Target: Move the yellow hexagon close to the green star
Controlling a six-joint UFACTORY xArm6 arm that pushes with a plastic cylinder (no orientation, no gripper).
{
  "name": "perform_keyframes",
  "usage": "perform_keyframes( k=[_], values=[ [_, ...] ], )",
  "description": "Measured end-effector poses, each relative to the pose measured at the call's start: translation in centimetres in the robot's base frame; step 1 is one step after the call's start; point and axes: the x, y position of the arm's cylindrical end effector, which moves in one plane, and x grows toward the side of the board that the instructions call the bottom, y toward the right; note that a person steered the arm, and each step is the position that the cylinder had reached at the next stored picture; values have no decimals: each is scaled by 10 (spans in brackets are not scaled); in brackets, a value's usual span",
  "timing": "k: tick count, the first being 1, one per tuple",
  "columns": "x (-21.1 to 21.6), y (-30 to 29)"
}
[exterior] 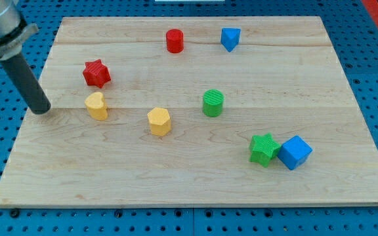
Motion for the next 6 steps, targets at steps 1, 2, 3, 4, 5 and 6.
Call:
perform_keyframes(
  k=[1, 2, 3, 4, 5, 6],
  values=[
    [2, 63],
    [46, 160],
    [61, 238],
    [62, 216],
    [62, 212],
    [62, 295]
  ],
)
